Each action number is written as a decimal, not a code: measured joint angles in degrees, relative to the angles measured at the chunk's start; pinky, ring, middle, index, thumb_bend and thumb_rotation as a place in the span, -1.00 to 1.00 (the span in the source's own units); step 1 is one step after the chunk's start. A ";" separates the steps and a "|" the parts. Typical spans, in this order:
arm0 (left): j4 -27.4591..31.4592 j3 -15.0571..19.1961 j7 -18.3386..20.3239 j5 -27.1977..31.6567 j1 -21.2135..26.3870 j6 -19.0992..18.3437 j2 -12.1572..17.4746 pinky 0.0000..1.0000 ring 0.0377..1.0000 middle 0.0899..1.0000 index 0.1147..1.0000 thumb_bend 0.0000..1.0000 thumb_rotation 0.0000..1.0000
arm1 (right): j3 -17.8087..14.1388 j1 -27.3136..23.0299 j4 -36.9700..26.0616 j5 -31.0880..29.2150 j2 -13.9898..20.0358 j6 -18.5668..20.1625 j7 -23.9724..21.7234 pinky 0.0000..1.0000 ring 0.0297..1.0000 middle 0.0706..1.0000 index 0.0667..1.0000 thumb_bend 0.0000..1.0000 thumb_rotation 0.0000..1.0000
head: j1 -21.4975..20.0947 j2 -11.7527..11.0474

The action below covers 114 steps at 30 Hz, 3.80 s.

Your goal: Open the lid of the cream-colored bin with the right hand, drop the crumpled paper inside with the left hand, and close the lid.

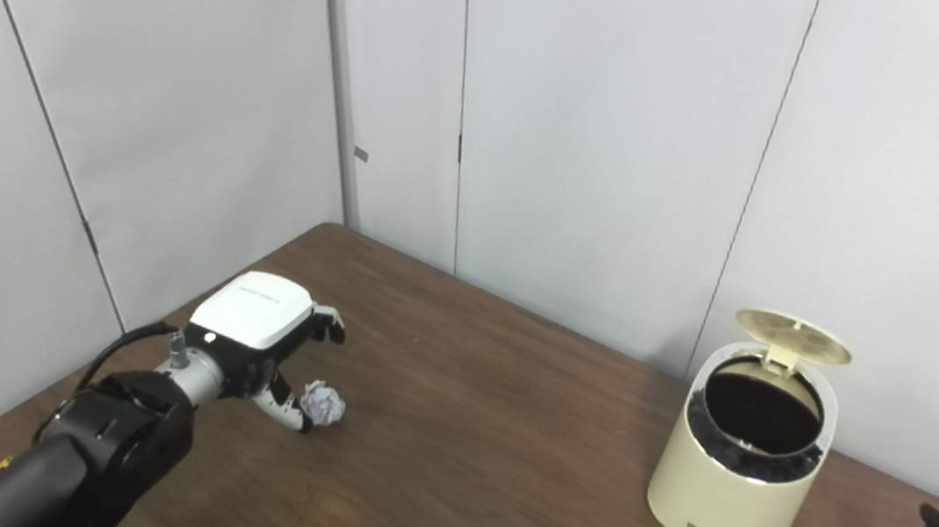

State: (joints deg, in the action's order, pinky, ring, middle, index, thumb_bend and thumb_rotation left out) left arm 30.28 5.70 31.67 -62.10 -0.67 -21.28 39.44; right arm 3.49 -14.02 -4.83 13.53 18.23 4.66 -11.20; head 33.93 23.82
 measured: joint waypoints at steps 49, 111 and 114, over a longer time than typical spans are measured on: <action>-20.55 -1.89 -15.76 4.63 2.43 6.69 -3.82 -0.21 -0.05 -0.11 0.24 0.13 -0.99 | 0.58 0.88 -2.64 0.22 1.25 0.62 -0.53 -1.00 0.83 0.99 0.92 0.70 0.05 | -1.58 3.07; -11.11 -7.84 -27.19 -0.71 6.74 11.60 -7.74 -0.38 -0.29 -0.16 -0.17 0.06 -1.00 | 0.57 1.59 -2.36 1.43 1.15 0.57 -0.48 0.70 0.90 0.96 0.91 0.44 -0.07 | -8.43 4.92; -9.71 -7.99 -28.18 -1.34 8.49 13.42 -8.32 -0.42 -0.33 -0.16 -0.17 0.06 -1.00 | 0.92 1.50 -2.39 1.80 0.93 0.57 -0.47 0.62 0.86 0.99 0.93 0.40 -0.30 | -10.71 5.10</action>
State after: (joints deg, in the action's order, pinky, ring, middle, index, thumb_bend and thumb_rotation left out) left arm 20.57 -2.29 3.49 -63.44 7.81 -7.86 31.12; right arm 4.41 -12.52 -7.23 15.33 19.16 5.23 -11.68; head 23.21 28.92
